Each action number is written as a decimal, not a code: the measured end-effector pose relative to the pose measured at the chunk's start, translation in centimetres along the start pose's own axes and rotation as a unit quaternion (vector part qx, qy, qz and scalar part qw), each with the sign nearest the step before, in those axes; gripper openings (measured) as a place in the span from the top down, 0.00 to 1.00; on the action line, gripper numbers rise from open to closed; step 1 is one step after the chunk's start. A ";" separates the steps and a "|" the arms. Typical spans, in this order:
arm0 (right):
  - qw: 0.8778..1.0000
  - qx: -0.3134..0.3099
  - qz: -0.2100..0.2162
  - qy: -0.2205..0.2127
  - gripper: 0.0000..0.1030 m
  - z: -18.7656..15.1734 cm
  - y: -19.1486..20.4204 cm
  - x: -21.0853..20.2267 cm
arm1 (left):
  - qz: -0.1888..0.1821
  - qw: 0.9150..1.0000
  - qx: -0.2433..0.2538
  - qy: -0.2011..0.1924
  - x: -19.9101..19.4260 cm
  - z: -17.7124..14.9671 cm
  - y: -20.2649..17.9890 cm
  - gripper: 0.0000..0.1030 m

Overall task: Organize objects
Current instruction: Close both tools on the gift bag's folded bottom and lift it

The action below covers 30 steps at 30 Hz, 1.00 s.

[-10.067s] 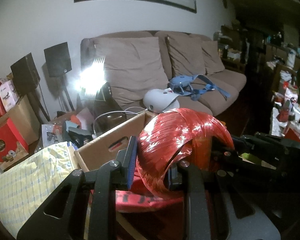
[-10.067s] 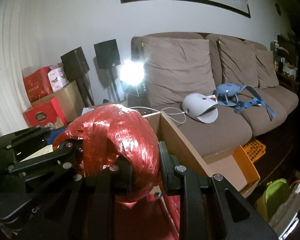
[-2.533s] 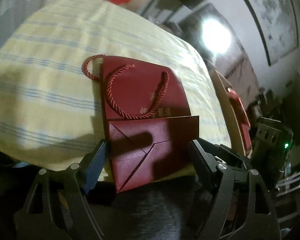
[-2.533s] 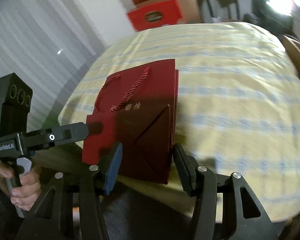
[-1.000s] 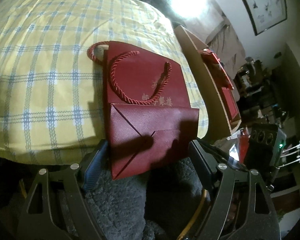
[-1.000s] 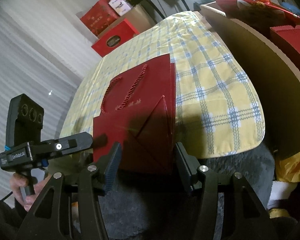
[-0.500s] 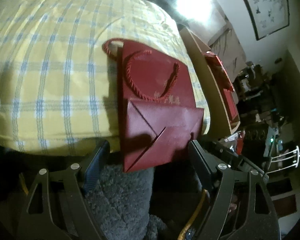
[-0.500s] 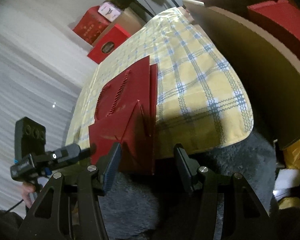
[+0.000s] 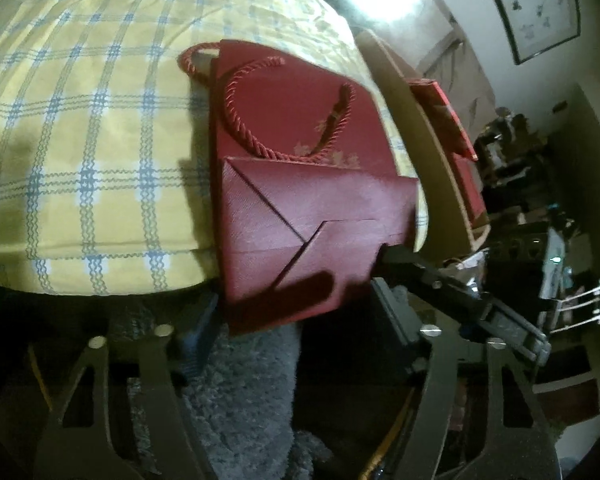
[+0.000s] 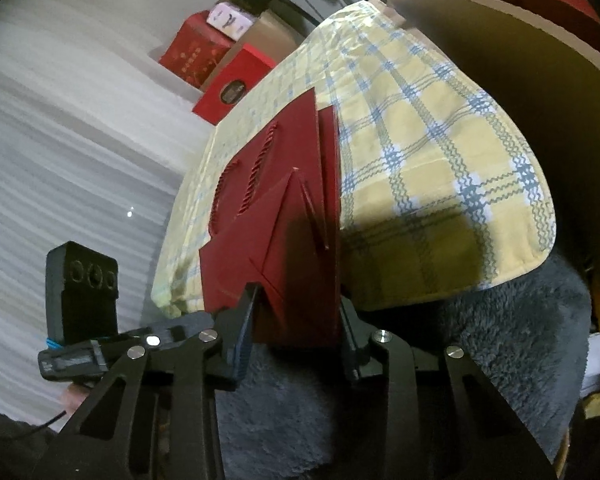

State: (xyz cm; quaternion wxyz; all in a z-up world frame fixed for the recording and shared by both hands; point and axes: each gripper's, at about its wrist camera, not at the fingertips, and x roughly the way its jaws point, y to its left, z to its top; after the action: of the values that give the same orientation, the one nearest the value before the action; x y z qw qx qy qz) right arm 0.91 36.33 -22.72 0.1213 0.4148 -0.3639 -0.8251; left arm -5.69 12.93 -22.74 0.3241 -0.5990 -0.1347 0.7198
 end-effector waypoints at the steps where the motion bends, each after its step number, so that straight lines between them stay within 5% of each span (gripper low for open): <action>1: 1.000 -0.002 0.000 -0.002 0.67 -0.1 0.1 0.0 | 0.004 1.000 -0.001 0.000 0.1 -0.1 0.1 0.45; 5: 1.000 -0.010 0.003 -0.012 0.73 -0.1 0.4 -0.4 | 0.014 1.000 -0.004 -0.005 -0.3 -0.4 0.4 0.56; 12: 0.999 -0.026 0.010 -0.018 0.75 0.0 1.0 -1.0 | -0.001 1.000 -0.015 -0.023 -1.3 -0.4 0.8 0.54; 17: 0.998 0.024 0.065 -0.009 0.76 0.1 -1.0 -0.5 | -0.044 0.997 -0.045 -0.049 -1.4 -0.6 1.7 0.44; 22: 0.988 0.101 0.118 -0.004 0.77 -0.3 -4.5 0.5 | -0.067 0.993 -0.057 -0.073 -1.0 -0.8 2.2 0.42; 25: 0.980 0.132 0.149 -0.009 0.75 -0.4 -5.9 0.6 | -0.120 0.987 -0.083 -0.070 -0.5 -0.8 3.2 0.40; 30: 0.974 0.154 0.163 -0.021 0.71 -0.3 -6.7 1.1 | -0.148 0.979 -0.107 -0.093 -0.1 -1.2 3.8 0.40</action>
State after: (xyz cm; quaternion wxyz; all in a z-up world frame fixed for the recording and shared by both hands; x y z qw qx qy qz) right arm 1.16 40.36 -28.25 0.1809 0.3463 -0.5520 -0.7366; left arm -5.71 9.77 -25.19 0.3473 -0.5338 -0.3280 0.6977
